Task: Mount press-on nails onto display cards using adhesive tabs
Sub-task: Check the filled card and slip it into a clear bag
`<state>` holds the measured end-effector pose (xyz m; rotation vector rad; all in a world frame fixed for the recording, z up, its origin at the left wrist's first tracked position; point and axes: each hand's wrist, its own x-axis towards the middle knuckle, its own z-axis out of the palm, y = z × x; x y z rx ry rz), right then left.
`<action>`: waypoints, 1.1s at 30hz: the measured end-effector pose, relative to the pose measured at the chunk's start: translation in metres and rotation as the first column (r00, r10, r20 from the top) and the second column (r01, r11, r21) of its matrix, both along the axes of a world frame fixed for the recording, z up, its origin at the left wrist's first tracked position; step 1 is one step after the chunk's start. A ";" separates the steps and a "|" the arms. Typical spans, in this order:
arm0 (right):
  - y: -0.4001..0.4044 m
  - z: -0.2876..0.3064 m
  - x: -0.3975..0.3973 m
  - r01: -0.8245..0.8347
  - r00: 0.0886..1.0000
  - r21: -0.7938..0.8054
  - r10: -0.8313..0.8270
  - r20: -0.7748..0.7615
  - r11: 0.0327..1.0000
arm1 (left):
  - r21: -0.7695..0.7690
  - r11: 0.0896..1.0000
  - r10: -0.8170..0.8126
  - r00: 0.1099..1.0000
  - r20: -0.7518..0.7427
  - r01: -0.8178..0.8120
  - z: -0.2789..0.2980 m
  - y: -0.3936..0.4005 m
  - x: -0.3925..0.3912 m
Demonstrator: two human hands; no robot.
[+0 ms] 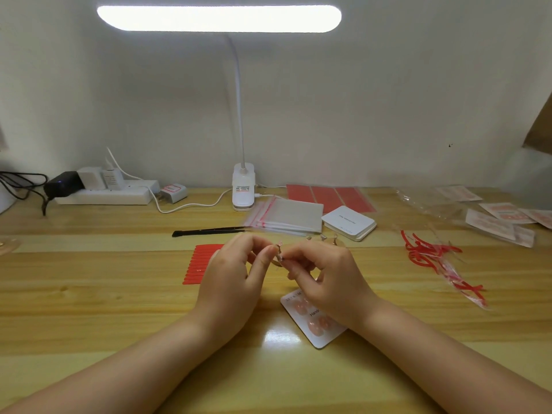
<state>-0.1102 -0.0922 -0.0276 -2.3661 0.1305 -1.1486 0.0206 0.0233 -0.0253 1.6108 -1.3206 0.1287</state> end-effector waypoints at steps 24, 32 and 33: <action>-0.028 -0.005 0.004 0.464 0.870 0.278 -0.375 -0.320 0.841 | 0.351 0.934 0.073 0.997 -0.022 -0.060 0.002 -0.007 -0.005; -0.029 -0.005 0.006 0.493 0.831 0.184 -0.398 -0.388 0.850 | 0.347 0.935 0.071 0.997 0.029 -0.077 0.003 -0.007 -0.008; -0.029 -0.004 0.006 0.488 0.834 0.179 -0.396 -0.384 0.854 | 0.343 0.935 0.078 0.996 0.044 -0.089 0.003 -0.006 -0.008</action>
